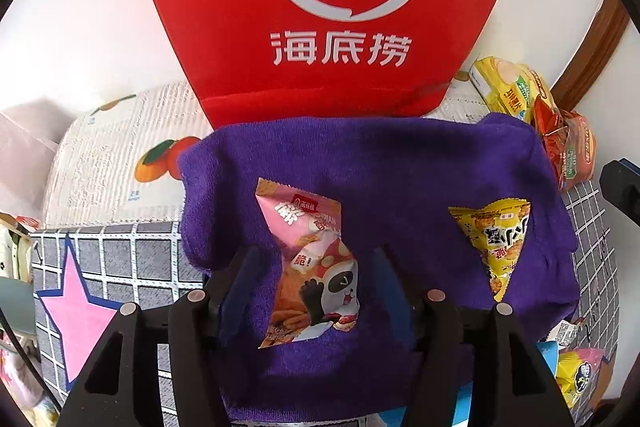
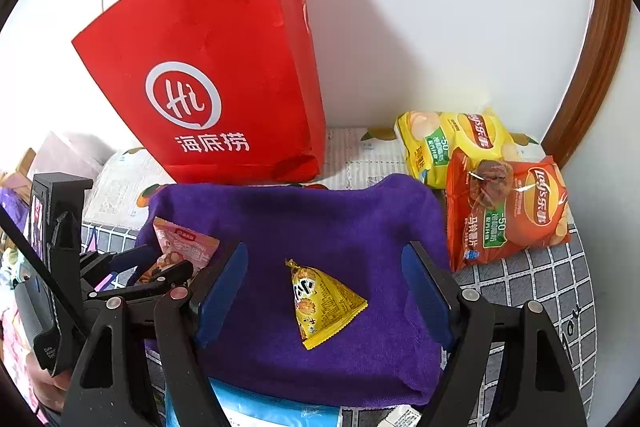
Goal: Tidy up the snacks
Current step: 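Withdraw both tools from the towel back toward the snacks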
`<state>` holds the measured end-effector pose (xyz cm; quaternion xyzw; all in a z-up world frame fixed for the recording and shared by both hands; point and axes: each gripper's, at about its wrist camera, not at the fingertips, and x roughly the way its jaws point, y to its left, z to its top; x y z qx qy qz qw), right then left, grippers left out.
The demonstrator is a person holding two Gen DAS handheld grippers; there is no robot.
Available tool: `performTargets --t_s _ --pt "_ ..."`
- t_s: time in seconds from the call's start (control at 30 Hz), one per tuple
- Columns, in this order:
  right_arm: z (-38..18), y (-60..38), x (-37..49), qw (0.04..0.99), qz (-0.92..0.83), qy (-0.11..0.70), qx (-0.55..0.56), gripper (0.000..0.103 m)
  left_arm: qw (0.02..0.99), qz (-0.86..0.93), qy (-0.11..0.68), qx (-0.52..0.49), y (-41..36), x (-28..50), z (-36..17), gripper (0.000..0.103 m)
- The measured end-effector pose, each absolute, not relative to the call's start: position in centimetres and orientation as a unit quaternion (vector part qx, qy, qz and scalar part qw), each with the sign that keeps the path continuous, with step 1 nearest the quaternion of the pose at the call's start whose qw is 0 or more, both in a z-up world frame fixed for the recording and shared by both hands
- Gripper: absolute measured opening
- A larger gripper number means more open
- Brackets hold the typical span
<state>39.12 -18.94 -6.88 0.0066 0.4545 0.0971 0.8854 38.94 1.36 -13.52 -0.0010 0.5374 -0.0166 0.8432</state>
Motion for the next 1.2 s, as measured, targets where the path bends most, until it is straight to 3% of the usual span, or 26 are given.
performTargets --t_s 0.23,0.33,0.6,0.8,1.2 --pt "-5.7 -19.1 38.3 0.89 0.091 0.448 0.004 0.08 0.864 -0.01 0.502 0.017 0.9 37.3 -10.4 0.058" --pt "-4.8 -19.0 37.6 0.894 0.082 0.44 -0.006 0.086 0.872 -0.007 0.49 0.01 1.3 36.1 -8.9 0.059" --pt "-1.2 -19.5 34.9 0.913 0.1 0.395 0.016 0.086 0.869 0.004 0.494 -0.007 3.0 30.9 -7.3 0.059" --pt "1.3 -19.3 30.5 0.929 0.071 0.361 -0.037 0.086 0.875 0.004 0.484 -0.02 4.0 27.5 -6.0 0.059" --pt "-0.1 -23.4 22.1 0.904 0.038 0.425 -0.023 0.086 0.892 -0.008 0.453 -0.007 3.5 21.9 -2.8 0.059"
